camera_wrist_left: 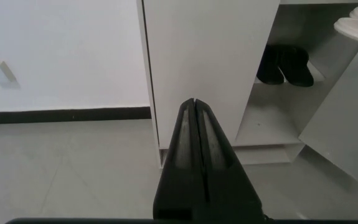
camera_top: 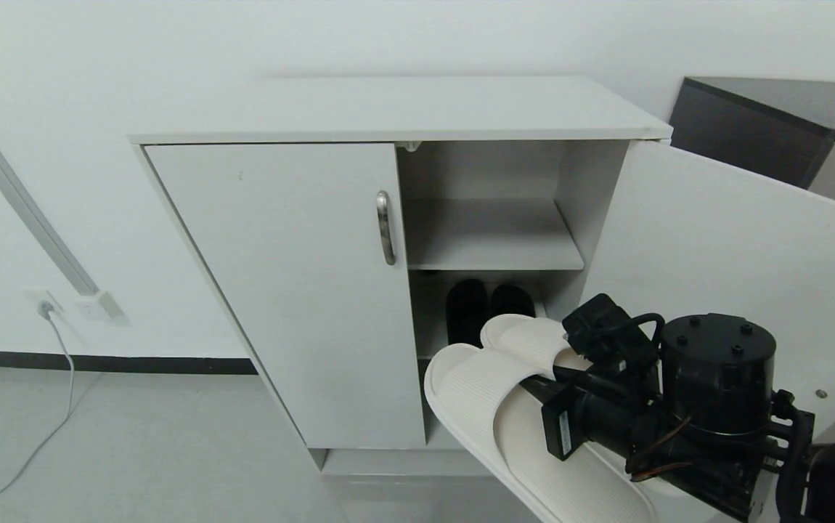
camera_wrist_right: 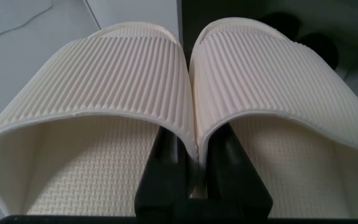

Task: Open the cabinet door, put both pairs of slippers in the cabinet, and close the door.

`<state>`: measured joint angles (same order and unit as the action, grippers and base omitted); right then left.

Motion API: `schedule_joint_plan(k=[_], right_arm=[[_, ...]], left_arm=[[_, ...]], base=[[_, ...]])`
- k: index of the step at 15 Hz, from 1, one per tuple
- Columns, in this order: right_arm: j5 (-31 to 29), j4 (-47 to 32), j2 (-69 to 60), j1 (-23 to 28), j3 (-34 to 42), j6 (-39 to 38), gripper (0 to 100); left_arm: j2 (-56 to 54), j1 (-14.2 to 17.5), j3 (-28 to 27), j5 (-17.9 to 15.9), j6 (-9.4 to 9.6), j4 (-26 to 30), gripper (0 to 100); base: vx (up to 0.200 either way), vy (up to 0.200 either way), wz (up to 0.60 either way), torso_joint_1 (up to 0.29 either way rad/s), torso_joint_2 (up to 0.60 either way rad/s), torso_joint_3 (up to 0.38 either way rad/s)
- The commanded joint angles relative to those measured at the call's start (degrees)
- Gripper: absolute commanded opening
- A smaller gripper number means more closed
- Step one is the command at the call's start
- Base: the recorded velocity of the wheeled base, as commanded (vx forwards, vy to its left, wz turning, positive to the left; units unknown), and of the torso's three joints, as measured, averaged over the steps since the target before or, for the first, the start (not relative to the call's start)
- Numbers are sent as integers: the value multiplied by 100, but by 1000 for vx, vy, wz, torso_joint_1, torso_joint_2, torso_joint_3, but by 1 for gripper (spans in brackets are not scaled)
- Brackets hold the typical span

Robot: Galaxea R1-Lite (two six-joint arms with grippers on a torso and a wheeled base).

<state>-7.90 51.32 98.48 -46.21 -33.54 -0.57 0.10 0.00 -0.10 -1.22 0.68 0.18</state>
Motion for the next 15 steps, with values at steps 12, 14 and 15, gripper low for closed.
schedule_joint_plan(k=[12,14,15], right_arm=[[-1,220,216,-2,93,5,0],[25,317,251,-2,154,13,0],[-19,405,330,-2,110,13,0]], left_arm=[[-1,0,1,-1,2,-1,0],[-1,0,1,-1,2,-1,0],[-1,0,1,-1,2,-1,0]], base=[[0,0,0,-25,267,237],[0,0,0,0,0,0],[0,0,0,0,0,0]])
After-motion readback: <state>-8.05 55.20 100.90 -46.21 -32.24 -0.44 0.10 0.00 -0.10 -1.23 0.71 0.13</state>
